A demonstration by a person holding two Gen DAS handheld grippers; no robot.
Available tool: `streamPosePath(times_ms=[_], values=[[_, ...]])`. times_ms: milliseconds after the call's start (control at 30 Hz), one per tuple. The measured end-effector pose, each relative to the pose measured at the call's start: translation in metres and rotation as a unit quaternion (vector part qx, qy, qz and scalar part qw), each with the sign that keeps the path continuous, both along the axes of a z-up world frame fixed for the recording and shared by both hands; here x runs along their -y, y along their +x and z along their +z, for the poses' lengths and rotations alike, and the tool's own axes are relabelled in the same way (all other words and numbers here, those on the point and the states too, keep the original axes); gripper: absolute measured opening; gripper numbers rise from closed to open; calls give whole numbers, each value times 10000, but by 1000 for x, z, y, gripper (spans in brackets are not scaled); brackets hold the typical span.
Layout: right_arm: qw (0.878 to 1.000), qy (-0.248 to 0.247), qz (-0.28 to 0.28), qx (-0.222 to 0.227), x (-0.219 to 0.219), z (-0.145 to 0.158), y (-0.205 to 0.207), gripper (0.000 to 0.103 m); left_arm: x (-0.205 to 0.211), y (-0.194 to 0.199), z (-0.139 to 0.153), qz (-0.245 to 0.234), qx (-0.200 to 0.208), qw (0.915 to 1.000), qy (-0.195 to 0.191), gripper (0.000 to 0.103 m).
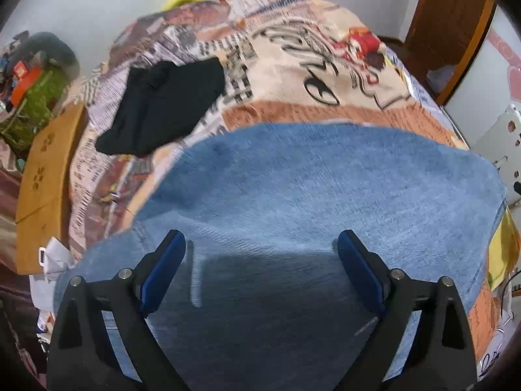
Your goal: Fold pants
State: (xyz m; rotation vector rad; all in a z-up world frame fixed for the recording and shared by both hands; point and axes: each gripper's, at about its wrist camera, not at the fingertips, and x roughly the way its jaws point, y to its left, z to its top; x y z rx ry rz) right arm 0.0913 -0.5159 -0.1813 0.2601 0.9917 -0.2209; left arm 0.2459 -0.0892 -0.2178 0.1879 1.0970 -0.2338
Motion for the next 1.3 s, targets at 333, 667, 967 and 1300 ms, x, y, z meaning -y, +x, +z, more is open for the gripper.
streamPosePath(times_ms=[333,667,967,1300], values=[[9840,-410,1456,941,-96,73,54,49,-101,6,63,984,866,9913,-102,95],[9441,-64,3100,1117,-230,73,135,49,-245,17,54,2169,833,9722,289,96],[9236,266,3785,546,-319,37,189,49,-331,11,-24,2881,7,9574,182,95],[8969,601,4373,-272,-385,-9,230,49,-353,6,-93,3082,-933,9450,-565,81]])
